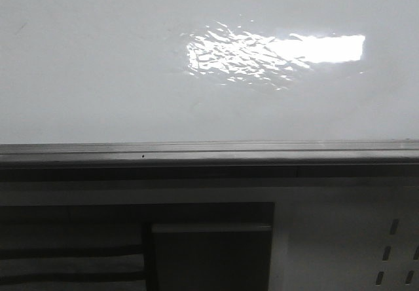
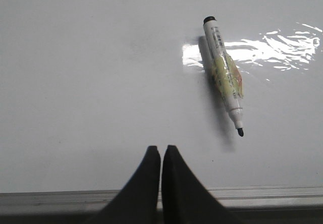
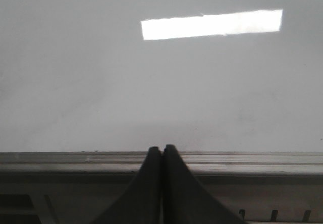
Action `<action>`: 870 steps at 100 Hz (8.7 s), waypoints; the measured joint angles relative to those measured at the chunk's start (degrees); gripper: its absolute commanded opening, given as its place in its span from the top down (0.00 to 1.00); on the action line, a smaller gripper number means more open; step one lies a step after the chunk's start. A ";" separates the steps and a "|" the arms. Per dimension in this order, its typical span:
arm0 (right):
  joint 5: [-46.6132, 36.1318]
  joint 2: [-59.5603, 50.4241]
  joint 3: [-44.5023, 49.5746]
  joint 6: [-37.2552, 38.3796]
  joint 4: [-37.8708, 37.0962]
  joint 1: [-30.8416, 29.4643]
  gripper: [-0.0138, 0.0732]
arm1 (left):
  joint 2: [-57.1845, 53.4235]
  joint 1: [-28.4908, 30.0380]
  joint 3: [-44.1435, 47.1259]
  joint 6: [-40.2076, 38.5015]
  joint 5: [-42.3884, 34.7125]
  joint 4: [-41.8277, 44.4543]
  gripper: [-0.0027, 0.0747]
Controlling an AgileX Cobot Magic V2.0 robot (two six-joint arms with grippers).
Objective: Write number 4 on whiteboard
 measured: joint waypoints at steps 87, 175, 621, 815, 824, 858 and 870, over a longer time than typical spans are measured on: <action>-0.93 0.00 0.00 0.00 0.00 0.00 0.92 | 0.00 0.00 0.00 0.00 0.00 0.00 0.99; 20.67 14.31 -29.94 -0.93 -3.36 0.00 0.92 | 12.81 0.00 -27.74 0.44 15.48 -6.49 0.99; 63.21 52.85 -64.21 -66.65 52.07 2.47 0.30 | 63.49 -32.47 -61.40 47.38 51.95 -25.99 0.96; 51.40 71.41 -69.38 -70.58 39.14 28.71 0.92 | 64.09 -37.92 -64.21 46.19 47.99 -22.86 0.49; 51.31 69.47 -69.62 -62.27 33.06 28.71 0.92 | 59.40 -34.39 -63.47 43.21 47.01 -22.75 0.49; 45.05 53.50 -60.44 -21.91 9.57 28.71 0.92 | 38.80 -17.63 -46.21 38.09 39.87 -23.91 0.49; 39.38 48.84 -54.54 -19.27 8.72 28.71 0.92 | 35.12 -15.10 -43.07 37.98 36.62 -24.51 0.49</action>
